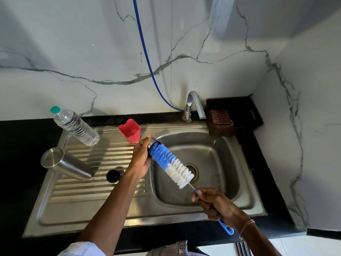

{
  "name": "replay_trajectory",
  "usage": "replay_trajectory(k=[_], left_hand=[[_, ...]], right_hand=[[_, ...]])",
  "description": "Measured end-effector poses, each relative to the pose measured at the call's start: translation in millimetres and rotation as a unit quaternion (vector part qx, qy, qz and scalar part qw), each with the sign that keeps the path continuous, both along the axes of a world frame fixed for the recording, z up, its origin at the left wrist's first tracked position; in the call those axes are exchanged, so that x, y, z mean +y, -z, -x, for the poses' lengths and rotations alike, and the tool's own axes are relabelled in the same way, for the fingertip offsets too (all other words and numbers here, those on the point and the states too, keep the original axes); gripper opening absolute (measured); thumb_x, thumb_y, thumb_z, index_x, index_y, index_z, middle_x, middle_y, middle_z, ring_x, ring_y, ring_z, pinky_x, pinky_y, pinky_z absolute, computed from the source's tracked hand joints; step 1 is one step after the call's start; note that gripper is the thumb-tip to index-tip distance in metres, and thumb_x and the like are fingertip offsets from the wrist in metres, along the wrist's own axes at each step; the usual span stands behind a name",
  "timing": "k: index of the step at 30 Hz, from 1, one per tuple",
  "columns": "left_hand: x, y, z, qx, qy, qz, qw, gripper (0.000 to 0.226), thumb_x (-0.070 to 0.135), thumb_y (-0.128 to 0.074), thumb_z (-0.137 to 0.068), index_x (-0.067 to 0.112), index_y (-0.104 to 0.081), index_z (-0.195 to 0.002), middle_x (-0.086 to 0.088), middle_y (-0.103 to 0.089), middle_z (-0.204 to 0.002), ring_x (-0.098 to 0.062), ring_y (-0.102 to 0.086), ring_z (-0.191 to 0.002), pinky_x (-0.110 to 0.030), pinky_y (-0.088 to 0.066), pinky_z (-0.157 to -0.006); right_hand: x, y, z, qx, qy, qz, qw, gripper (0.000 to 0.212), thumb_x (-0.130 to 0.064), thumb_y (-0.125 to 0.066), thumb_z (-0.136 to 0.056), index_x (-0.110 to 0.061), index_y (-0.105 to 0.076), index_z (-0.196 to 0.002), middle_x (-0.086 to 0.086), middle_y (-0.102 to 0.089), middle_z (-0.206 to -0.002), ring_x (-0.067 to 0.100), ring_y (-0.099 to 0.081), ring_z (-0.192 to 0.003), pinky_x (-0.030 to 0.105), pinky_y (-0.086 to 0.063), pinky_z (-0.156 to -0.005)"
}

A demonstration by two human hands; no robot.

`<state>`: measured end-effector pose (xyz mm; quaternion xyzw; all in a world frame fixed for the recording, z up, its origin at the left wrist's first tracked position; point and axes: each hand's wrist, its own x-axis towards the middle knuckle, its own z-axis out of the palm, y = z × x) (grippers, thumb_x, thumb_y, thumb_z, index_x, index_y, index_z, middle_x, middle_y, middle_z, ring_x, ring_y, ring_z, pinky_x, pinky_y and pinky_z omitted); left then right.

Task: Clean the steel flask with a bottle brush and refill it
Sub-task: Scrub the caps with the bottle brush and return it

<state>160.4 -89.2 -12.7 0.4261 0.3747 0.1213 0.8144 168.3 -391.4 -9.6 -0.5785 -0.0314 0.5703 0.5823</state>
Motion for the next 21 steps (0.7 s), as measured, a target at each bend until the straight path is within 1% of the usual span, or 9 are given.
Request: replay_trajectory(k=[2, 5, 10, 12, 15, 16, 18, 20, 21], left_hand=[[2, -1, 0, 0.0, 0.0, 0.002, 1.0, 0.016, 0.029, -0.061, -0.102, 0.013, -0.064, -0.104, -0.008, -0.073, -0.085, -0.024, -0.073, -0.08, -0.04, -0.06, -0.081], [7, -4, 0, 0.014, -0.002, -0.01, 1.0, 0.018, 0.03, -0.061, -0.102, 0.013, -0.064, -0.108, -0.006, -0.072, -0.086, -0.016, -0.074, -0.069, -0.032, -0.059, -0.069], [5, -2, 1, 0.014, -0.001, -0.003, 1.0, 0.03, 0.035, -0.061, -0.101, 0.01, -0.058, -0.117, -0.007, -0.072, -0.087, -0.017, -0.074, -0.071, -0.029, -0.06, -0.061], [5, -1, 2, 0.01, -0.01, 0.009, 1.0, 0.038, 0.038, -0.061, -0.101, 0.009, -0.056, -0.124, -0.009, -0.074, -0.091, -0.019, -0.075, -0.076, -0.029, -0.061, -0.063], [9, 2, 4, 0.021, -0.031, 0.026, 0.999, 0.052, 0.042, -0.061, -0.098, 0.005, -0.054, -0.133, -0.015, -0.067, -0.113, -0.02, -0.074, -0.089, -0.032, -0.063, -0.068], [12, 4, 5, 0.027, -0.038, 0.028, 0.999, 0.05, 0.044, -0.062, -0.096, 0.007, -0.056, -0.128, -0.014, -0.065, -0.112, -0.019, -0.074, -0.089, -0.033, -0.064, -0.069], [15, 7, 7, 0.029, -0.054, 0.039, 0.997, 0.036, 0.045, -0.063, -0.096, 0.012, -0.057, -0.108, -0.009, -0.058, -0.095, -0.017, -0.075, -0.081, -0.035, -0.065, -0.069], [16, 7, 8, 0.023, -0.07, 0.055, 0.996, 0.03, 0.042, -0.061, -0.099, 0.013, -0.052, -0.095, -0.009, -0.055, -0.086, -0.021, -0.076, -0.077, -0.039, -0.066, -0.074], [16, 7, 9, 0.019, -0.072, 0.061, 0.995, 0.031, 0.042, -0.059, -0.1, 0.011, -0.051, -0.097, -0.014, -0.06, -0.09, -0.025, -0.078, -0.079, -0.042, -0.065, -0.079]], right_hand=[[-4, 2, -3, -0.002, -0.01, 0.002, 1.0, 0.03, -0.032, -0.051, -0.104, -0.006, -0.068, -0.106, 0.003, -0.014, -0.065, 0.011, -0.009, -0.047, 0.019, -0.015, -0.038], [-8, 5, -4, -0.008, -0.023, 0.011, 1.0, 0.032, -0.032, -0.052, -0.104, -0.005, -0.069, -0.107, 0.003, -0.016, -0.064, 0.011, -0.01, -0.047, 0.018, -0.016, -0.038], [-9, 3, -8, -0.039, -0.039, 0.04, 0.998, 0.033, -0.033, -0.05, -0.106, -0.007, -0.07, -0.106, 0.003, -0.019, -0.065, 0.011, -0.011, -0.048, 0.019, -0.016, -0.038], [-12, 1, -11, -0.074, -0.052, 0.068, 0.994, 0.032, -0.036, -0.05, -0.105, -0.012, -0.07, -0.103, 0.0, -0.023, -0.064, 0.01, -0.012, -0.049, 0.019, -0.014, -0.039], [-19, 4, -15, -0.19, -0.04, 0.09, 0.977, 0.037, -0.053, -0.057, -0.098, -0.021, -0.074, -0.094, -0.005, -0.035, -0.059, 0.009, -0.024, -0.048, 0.02, -0.021, -0.043], [-22, 5, -17, -0.266, -0.03, 0.098, 0.959, 0.042, -0.064, -0.059, -0.092, -0.025, -0.076, -0.092, -0.007, -0.042, -0.058, 0.007, -0.032, -0.049, 0.019, -0.027, -0.046], [-31, 12, -22, -0.404, -0.004, 0.126, 0.906, 0.045, -0.074, -0.059, -0.084, -0.035, -0.078, -0.093, -0.009, -0.056, -0.06, 0.001, -0.044, -0.055, 0.02, -0.036, -0.054], [-39, 18, -26, -0.447, 0.052, 0.144, 0.882, 0.039, -0.073, -0.06, -0.083, -0.042, -0.078, -0.097, -0.011, -0.058, -0.058, 0.0, -0.045, -0.054, 0.024, -0.039, -0.054], [-41, 20, -27, -0.453, 0.072, 0.147, 0.876, 0.035, -0.071, -0.061, -0.083, -0.044, -0.078, -0.097, -0.011, -0.055, -0.056, 0.0, -0.044, -0.053, 0.027, -0.039, -0.053]])
